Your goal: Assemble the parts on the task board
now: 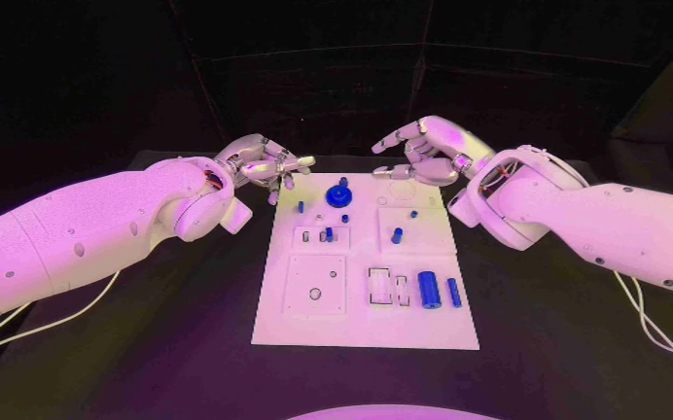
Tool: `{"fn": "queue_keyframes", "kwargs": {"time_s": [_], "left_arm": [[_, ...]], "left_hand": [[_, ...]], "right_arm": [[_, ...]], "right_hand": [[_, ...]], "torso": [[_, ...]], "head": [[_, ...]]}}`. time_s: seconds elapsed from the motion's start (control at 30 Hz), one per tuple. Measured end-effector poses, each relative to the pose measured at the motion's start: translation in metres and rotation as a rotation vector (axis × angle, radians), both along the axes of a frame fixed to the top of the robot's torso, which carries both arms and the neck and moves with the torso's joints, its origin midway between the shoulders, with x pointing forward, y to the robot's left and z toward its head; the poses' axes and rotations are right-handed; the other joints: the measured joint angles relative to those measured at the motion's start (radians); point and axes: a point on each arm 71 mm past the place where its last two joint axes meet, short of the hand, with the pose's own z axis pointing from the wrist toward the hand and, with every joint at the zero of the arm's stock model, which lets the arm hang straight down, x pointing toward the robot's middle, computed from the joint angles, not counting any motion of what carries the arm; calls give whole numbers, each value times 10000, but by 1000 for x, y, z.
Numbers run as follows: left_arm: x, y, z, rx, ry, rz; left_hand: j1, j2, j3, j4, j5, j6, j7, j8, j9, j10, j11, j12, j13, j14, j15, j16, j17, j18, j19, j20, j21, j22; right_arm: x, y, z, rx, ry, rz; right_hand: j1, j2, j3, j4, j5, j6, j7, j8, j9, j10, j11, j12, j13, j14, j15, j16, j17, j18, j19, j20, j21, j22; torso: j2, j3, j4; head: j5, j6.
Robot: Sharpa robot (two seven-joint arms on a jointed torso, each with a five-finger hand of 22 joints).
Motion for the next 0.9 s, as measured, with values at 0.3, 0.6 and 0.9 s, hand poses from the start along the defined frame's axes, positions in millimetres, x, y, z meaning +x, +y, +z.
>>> {"fn": "queue_keyframes", "kwargs": {"time_s": [0.3,0.6,0.9], "left_arm": [[5,-23,2,3782,1127,-1146],[9,-48,-10,6032,1608,-1631],[13,-71,-15,6953,1717,-1846]], "left_hand": [[355,439,-222,306,0,-1383,343,673,640,-2285,346,619,901,-5,197,-1134,0,165,-1328,201,-1048,-1541],[66,294,-899,923,-36,-1295,19,1937,1191,-1371,105,2749,2488,-7,66,602,-2,-777,1195,98,4261,5603],[-336,447,-1967,1102,-67,-1449,-220,3206,2235,-279,-137,6345,6062,-19,-123,627,-2,-776,1167,-95,4778,6428]], "right_arm": [[17,-30,8,780,835,-813],[21,-33,7,1017,1257,-933],[24,-34,5,1040,1473,-978]], "right_hand": [[38,38,-27,-27,53,16,-16,39,-1,-37,-37,-82,0,0,0,-61,-1,-1,-39,-39,-77,-174],[82,82,-55,-55,94,15,-16,39,-2,-74,-74,-120,0,0,0,-117,-2,-1,-110,-39,-116,-297],[79,79,-182,-39,108,15,-16,76,-11,-72,-73,-121,0,0,0,-159,-3,-1,-144,-73,-160,-366]], "torso": [[-203,100,-48],[-268,141,-72],[-264,128,-75]], "head": [[98,-113],[159,-130],[213,-165]]}}
